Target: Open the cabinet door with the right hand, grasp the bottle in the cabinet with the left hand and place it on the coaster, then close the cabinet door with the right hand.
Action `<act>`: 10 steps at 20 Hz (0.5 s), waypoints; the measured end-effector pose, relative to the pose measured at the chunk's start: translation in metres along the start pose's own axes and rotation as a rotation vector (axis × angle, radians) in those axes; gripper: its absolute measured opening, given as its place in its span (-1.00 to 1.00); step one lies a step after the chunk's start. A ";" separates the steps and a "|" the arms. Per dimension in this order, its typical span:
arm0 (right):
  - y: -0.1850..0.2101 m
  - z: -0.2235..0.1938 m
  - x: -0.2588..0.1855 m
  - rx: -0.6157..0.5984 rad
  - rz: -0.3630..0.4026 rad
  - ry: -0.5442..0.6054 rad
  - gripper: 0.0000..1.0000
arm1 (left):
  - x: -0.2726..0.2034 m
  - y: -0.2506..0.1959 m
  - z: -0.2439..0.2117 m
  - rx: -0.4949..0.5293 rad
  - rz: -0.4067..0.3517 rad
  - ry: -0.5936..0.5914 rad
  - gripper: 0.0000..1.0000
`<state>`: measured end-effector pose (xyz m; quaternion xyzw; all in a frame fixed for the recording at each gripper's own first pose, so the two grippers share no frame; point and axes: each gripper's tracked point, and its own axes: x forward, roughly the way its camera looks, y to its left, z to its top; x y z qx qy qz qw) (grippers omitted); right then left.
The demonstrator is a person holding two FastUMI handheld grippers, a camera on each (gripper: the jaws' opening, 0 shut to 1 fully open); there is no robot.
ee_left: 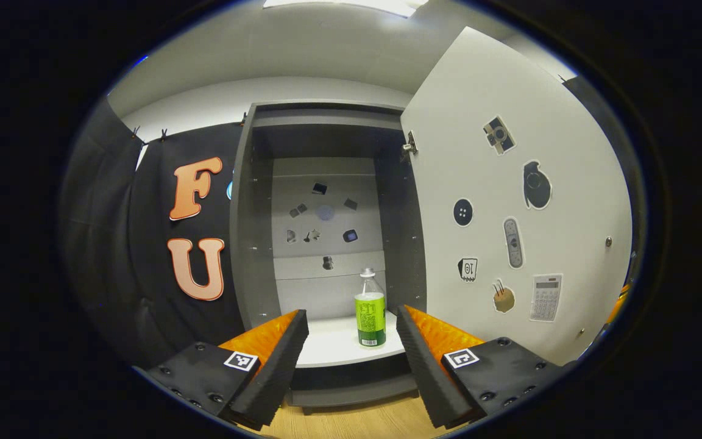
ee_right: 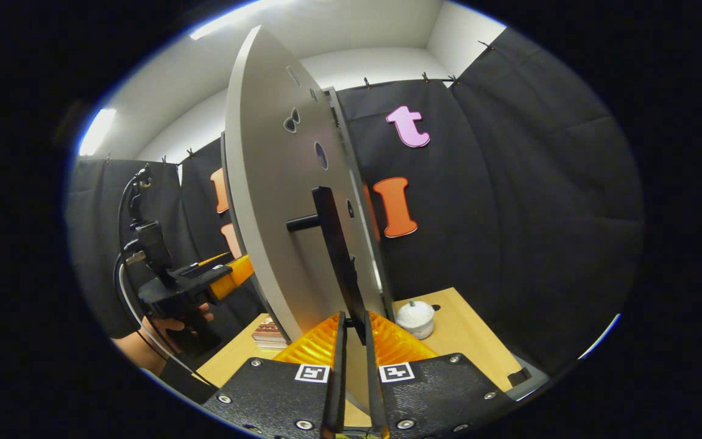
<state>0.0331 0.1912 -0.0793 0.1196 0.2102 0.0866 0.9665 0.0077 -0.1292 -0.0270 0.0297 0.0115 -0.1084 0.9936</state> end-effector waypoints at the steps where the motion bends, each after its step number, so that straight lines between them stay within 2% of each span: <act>1: -0.007 0.003 -0.001 -0.010 -0.028 -0.011 -0.60 | 0.001 -0.003 -0.001 -0.002 -0.005 0.001 0.90; 2: -0.014 0.005 -0.003 -0.017 -0.048 -0.019 -0.69 | 0.002 -0.005 -0.001 -0.005 -0.009 0.003 0.90; 5: -0.003 0.005 -0.008 -0.024 -0.020 -0.018 -0.70 | 0.007 -0.013 -0.009 -0.019 -0.028 0.027 0.90; 8: -0.001 0.008 -0.012 -0.019 -0.033 -0.029 -0.70 | 0.012 -0.015 -0.013 -0.023 -0.034 0.034 0.91; 10: 0.002 0.011 -0.011 0.022 -0.024 -0.032 -0.69 | 0.015 -0.016 -0.015 -0.035 -0.038 0.041 0.90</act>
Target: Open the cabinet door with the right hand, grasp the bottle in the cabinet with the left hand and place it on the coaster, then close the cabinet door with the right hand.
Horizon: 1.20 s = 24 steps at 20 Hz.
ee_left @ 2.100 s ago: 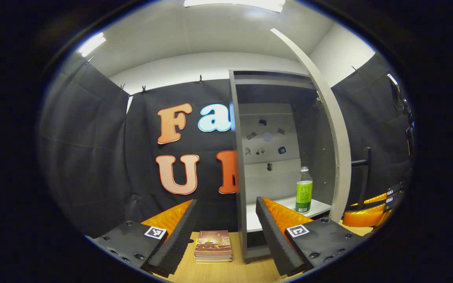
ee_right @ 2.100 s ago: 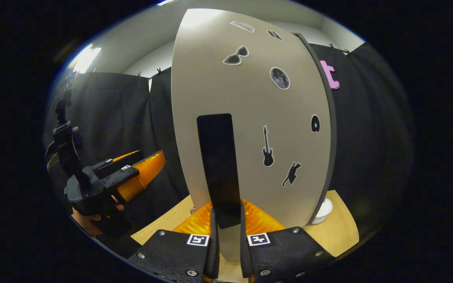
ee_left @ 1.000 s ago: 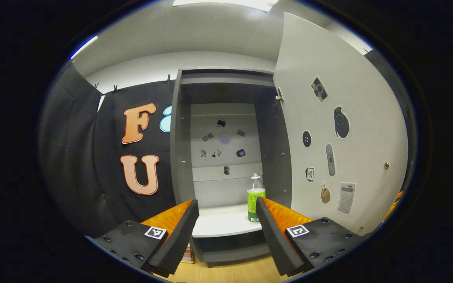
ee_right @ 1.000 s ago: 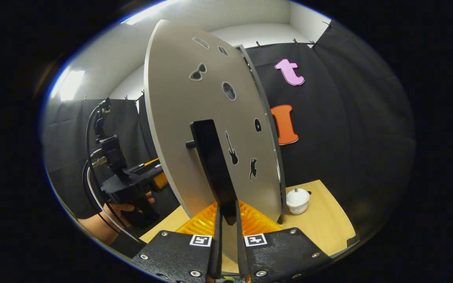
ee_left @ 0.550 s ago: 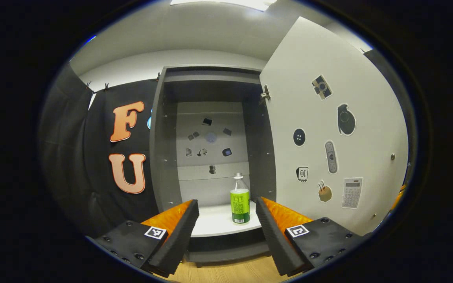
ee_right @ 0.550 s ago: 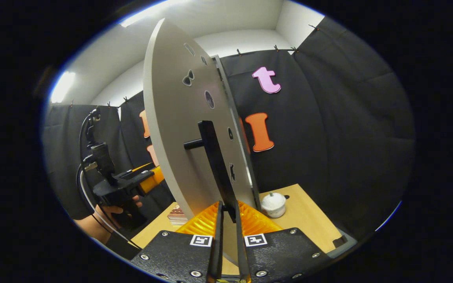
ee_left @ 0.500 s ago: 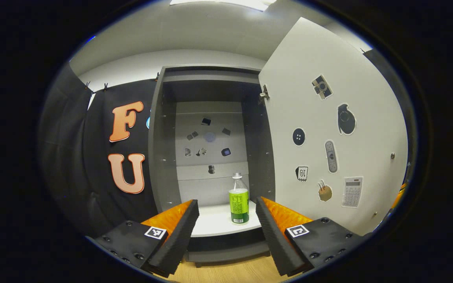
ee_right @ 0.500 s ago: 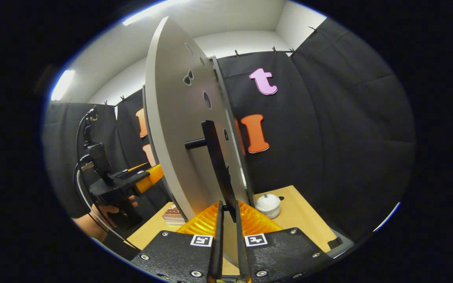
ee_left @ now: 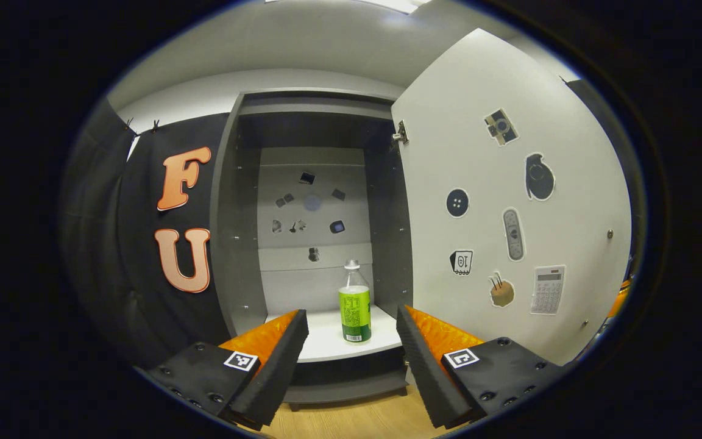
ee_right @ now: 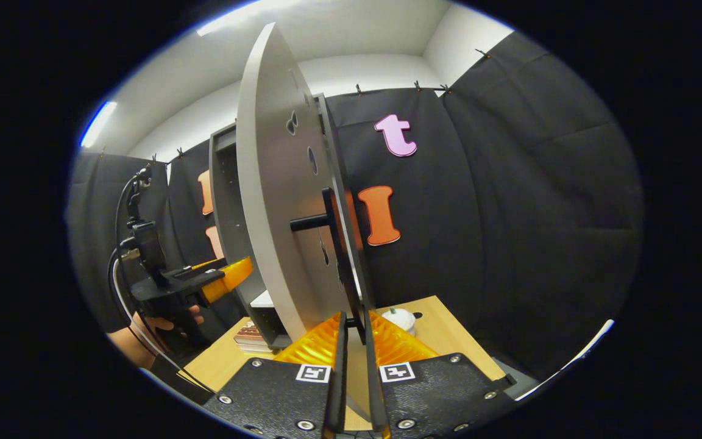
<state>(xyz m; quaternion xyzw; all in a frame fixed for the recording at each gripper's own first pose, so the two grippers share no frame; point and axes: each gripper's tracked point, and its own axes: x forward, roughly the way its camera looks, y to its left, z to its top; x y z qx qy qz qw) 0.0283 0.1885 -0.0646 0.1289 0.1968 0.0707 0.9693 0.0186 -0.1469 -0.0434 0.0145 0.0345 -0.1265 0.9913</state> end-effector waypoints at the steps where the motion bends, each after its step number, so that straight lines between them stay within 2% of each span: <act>1: 0.003 -0.001 0.000 0.020 0.007 -0.003 -0.55 | 0.002 0.000 -0.002 -0.006 -0.001 0.007 0.90; 2: 0.003 -0.002 0.000 0.028 0.010 -0.005 -0.67 | 0.003 0.001 -0.004 -0.012 -0.002 0.016 0.90; 3: 0.003 -0.002 -0.001 0.020 0.008 -0.011 -0.66 | 0.004 0.001 -0.006 -0.018 -0.001 0.024 0.91; 4: 0.001 0.002 -0.002 0.004 0.006 -0.022 -0.87 | 0.007 0.002 -0.008 -0.021 -0.001 0.030 0.91; 5: 0.000 0.006 -0.002 -0.010 0.009 -0.038 -0.65 | 0.010 0.004 -0.010 -0.021 0.000 0.036 0.90; 7: -0.004 0.013 0.002 -0.022 0.021 -0.069 -0.56 | 0.017 0.007 -0.012 -0.017 0.007 0.044 0.91; 8: -0.002 0.015 0.001 -0.023 0.029 -0.076 -0.27 | 0.020 0.009 -0.014 -0.021 0.013 0.051 0.91; 9: -0.002 0.018 0.000 -0.022 0.033 -0.085 -0.48 | 0.024 0.011 -0.018 -0.032 0.013 0.061 0.91; 12: -0.001 0.031 -0.004 -0.019 0.048 -0.126 -0.42 | 0.034 0.014 -0.027 -0.044 0.008 0.080 0.91; 13: -0.002 0.035 -0.005 -0.022 0.046 -0.138 -0.19 | 0.039 0.015 -0.027 -0.044 0.009 0.079 0.91; 14: -0.005 0.040 -0.007 -0.025 0.039 -0.150 -0.34 | 0.044 0.015 -0.027 -0.048 0.008 0.078 0.90; 15: -0.006 0.044 -0.008 -0.030 0.032 -0.161 -0.31 | 0.050 0.016 -0.028 -0.054 0.006 0.079 0.91; 16: -0.007 0.049 -0.011 -0.040 0.026 -0.173 -0.26 | 0.056 0.017 -0.029 -0.058 0.007 0.084 0.91; 17: -0.010 0.053 -0.012 -0.054 0.015 -0.187 -0.02 | 0.063 0.019 -0.032 -0.062 0.010 0.089 0.90; 18: -0.014 0.056 -0.014 -0.068 0.005 -0.201 -0.16 | 0.070 0.019 -0.034 -0.067 0.012 0.096 0.91; 19: -0.016 0.057 -0.014 -0.080 -0.007 -0.209 -0.12 | 0.079 0.020 -0.037 -0.071 0.013 0.101 0.91; 20: -0.018 0.058 -0.016 -0.090 -0.016 -0.210 0.11 | 0.088 0.021 -0.041 -0.069 0.018 0.112 0.91; 21: -0.018 0.057 -0.017 -0.094 -0.019 -0.209 0.03 | 0.097 0.022 -0.044 -0.065 0.025 0.115 0.91; 23: -0.016 0.053 -0.022 -0.094 -0.022 -0.202 0.19 | 0.116 0.016 -0.056 -0.070 0.008 0.139 0.91; 24: -0.019 0.055 -0.022 -0.094 -0.031 -0.205 0.36 | 0.126 0.012 -0.062 -0.075 -0.002 0.156 0.91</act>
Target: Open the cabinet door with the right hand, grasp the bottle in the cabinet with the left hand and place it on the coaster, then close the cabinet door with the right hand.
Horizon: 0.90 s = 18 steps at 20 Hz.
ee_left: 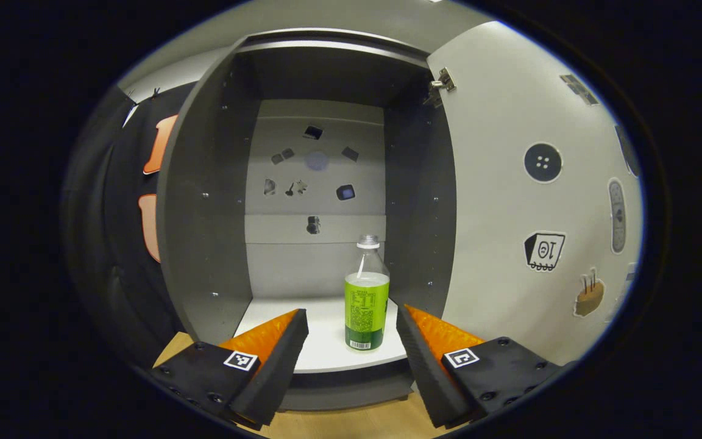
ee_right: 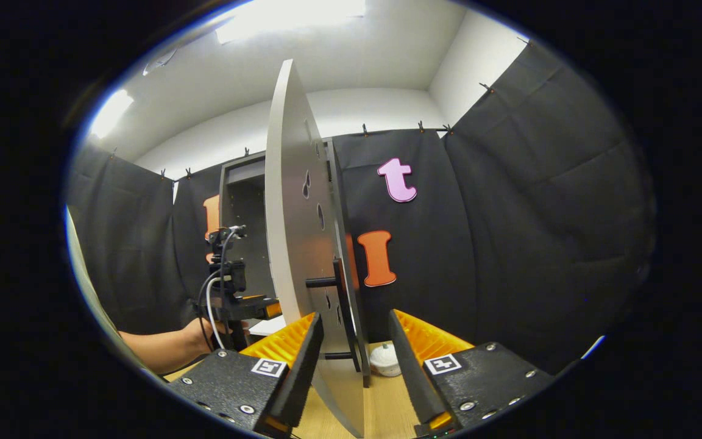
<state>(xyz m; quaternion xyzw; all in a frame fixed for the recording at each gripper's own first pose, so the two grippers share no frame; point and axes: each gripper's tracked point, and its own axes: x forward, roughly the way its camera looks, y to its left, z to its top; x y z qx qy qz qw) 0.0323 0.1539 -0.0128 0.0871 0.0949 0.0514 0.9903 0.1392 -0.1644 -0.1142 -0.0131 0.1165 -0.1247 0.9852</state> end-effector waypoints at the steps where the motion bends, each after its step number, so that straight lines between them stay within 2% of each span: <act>1: -0.002 0.001 0.002 0.003 -0.007 -0.004 0.41 | 0.009 -0.004 -0.006 -0.005 -0.008 0.015 0.91; 5: -0.010 0.004 0.000 0.004 -0.038 -0.017 0.60 | 0.048 -0.013 -0.020 0.008 0.005 0.049 0.91; 9: -0.015 0.003 -0.006 0.002 -0.073 -0.024 0.62 | 0.082 -0.014 -0.037 0.047 0.030 0.097 0.92; 16: -0.017 -0.005 -0.010 -0.025 -0.087 -0.003 0.62 | 0.122 -0.005 -0.052 0.059 0.059 0.146 0.92; 18: -0.018 -0.007 -0.009 -0.028 -0.086 0.007 0.69 | 0.125 -0.004 -0.046 0.072 0.053 0.128 0.94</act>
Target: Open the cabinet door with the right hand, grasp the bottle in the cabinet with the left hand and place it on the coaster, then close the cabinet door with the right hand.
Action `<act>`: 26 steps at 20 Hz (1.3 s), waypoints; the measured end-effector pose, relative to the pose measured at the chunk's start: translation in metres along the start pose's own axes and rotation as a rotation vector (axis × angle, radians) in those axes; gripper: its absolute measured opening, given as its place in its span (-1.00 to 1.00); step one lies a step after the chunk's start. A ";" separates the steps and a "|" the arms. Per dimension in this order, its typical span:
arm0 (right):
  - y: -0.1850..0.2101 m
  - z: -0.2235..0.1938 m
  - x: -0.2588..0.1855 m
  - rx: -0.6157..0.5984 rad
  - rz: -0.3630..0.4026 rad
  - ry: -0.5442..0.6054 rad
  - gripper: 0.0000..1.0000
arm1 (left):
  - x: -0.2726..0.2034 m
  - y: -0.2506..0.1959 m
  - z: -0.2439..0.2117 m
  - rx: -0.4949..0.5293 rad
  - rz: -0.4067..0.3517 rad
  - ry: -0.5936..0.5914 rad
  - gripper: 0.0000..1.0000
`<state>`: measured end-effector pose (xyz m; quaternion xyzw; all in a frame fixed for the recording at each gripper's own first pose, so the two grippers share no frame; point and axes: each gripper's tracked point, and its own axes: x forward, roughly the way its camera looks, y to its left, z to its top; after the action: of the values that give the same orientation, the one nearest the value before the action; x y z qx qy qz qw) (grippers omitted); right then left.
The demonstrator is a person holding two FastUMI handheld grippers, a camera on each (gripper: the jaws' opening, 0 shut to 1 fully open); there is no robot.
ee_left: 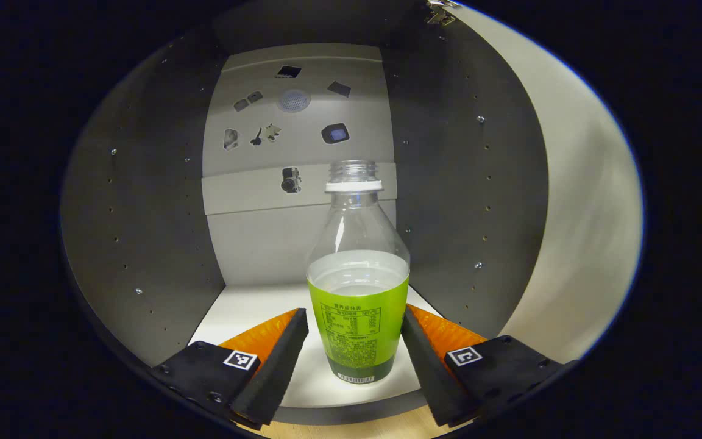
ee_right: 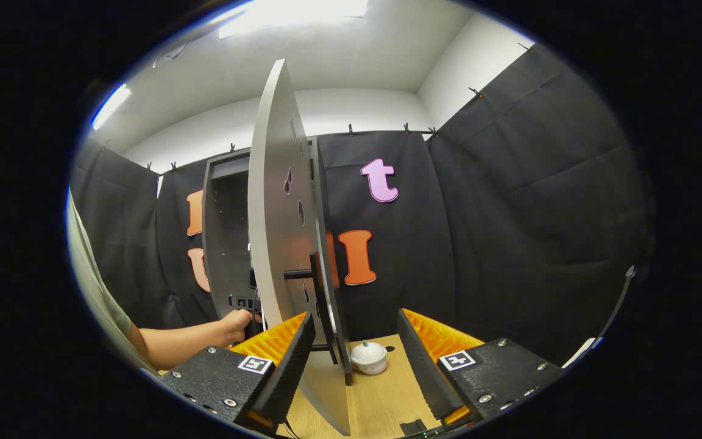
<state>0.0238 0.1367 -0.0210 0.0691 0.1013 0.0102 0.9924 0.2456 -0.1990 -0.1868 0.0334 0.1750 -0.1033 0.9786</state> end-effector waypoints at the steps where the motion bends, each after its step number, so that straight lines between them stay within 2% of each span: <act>1: -0.001 -0.001 0.000 0.001 -0.001 0.005 0.70 | 0.000 0.002 0.004 0.012 0.003 -0.014 0.95; 4: 0.001 -0.005 0.000 0.011 0.004 0.013 0.72 | 0.000 0.002 0.012 0.030 -0.008 -0.041 0.85; 5: 0.001 -0.007 -0.001 0.015 0.006 0.016 0.72 | 0.000 0.000 0.009 0.033 -0.016 -0.037 0.64; 8: 0.000 -0.010 -0.005 0.030 0.014 0.019 0.72 | -0.004 0.004 0.010 0.041 -0.012 -0.028 0.58; 9: 0.000 -0.011 -0.006 0.039 0.020 0.018 0.72 | -0.008 0.005 0.012 0.034 -0.007 -0.032 0.51; 13: -0.005 -0.011 -0.008 0.057 0.044 0.020 0.72 | -0.027 0.013 0.020 0.002 0.019 -0.060 0.51; 14: -0.006 -0.012 -0.008 0.059 0.051 0.020 0.72 | -0.033 0.015 0.020 -0.005 0.022 -0.064 0.58; 17: -0.008 -0.013 -0.009 0.063 0.074 0.023 0.72 | -0.055 0.021 0.022 -0.018 0.045 -0.080 0.51; 26: -0.011 -0.018 -0.014 0.064 0.169 0.032 0.73 | -0.132 0.047 0.022 -0.028 0.140 -0.126 0.55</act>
<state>0.0064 0.1275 -0.0368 0.1090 0.1114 0.0917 0.9835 0.1420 -0.1297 -0.1188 0.0251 0.1117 -0.0338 0.9928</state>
